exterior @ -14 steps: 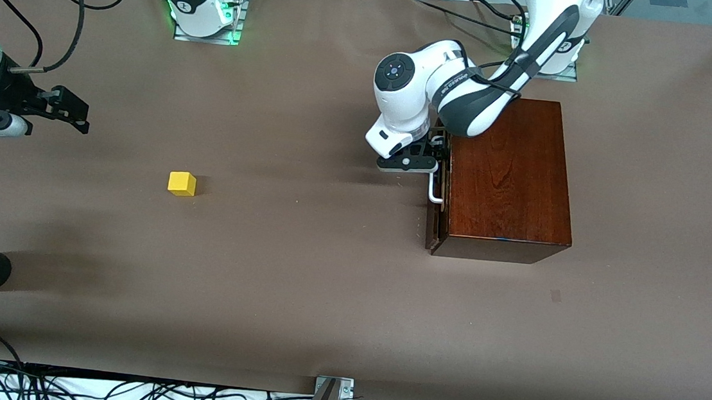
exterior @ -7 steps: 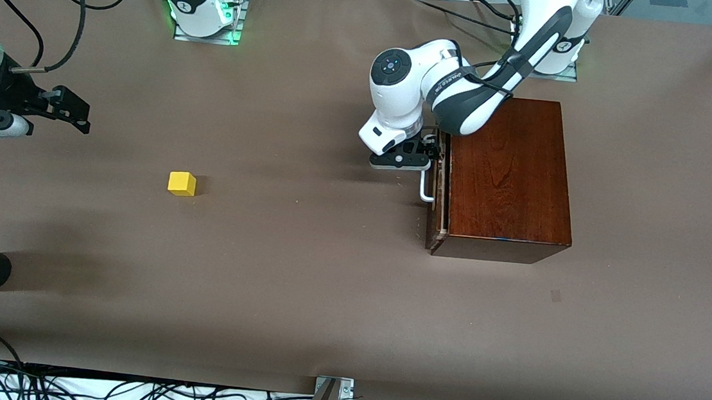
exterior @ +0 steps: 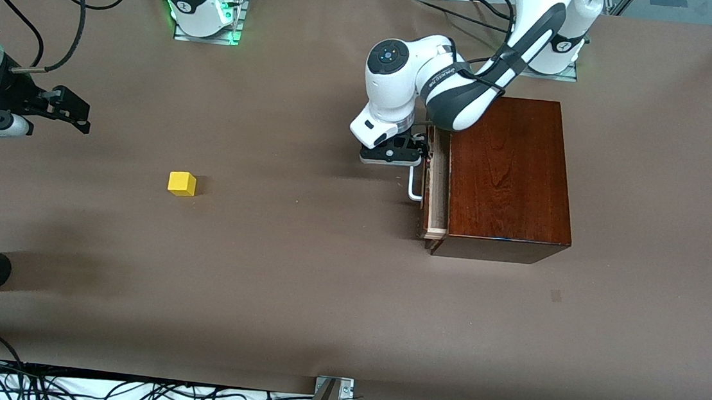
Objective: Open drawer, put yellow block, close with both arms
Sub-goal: 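Pull the drawer open by its handle with the left gripper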
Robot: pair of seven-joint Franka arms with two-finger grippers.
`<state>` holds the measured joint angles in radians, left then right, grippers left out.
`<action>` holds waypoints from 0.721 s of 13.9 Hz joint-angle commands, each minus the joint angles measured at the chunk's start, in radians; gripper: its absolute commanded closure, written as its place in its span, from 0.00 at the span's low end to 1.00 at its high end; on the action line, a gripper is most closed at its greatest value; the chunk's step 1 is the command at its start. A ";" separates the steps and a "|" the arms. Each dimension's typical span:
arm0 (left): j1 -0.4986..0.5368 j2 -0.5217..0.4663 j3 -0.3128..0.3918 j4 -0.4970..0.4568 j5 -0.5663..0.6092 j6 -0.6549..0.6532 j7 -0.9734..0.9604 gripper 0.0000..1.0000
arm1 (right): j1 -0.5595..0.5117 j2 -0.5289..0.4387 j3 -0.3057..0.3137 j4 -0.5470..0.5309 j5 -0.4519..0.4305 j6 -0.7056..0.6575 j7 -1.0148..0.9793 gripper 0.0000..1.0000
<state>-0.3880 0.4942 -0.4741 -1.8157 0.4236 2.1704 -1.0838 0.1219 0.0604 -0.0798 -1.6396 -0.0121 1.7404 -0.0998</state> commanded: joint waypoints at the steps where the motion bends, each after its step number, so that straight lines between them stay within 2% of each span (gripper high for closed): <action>1: -0.049 0.061 -0.014 0.042 0.001 0.101 -0.045 0.00 | -0.001 0.010 0.003 0.027 -0.008 -0.018 -0.011 0.00; 10: -0.078 0.089 -0.015 0.107 0.003 0.103 -0.104 0.00 | -0.001 0.010 0.002 0.027 -0.009 -0.018 -0.012 0.00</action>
<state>-0.4294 0.5217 -0.4685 -1.7682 0.4243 2.2080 -1.1350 0.1219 0.0604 -0.0798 -1.6393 -0.0121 1.7404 -0.0998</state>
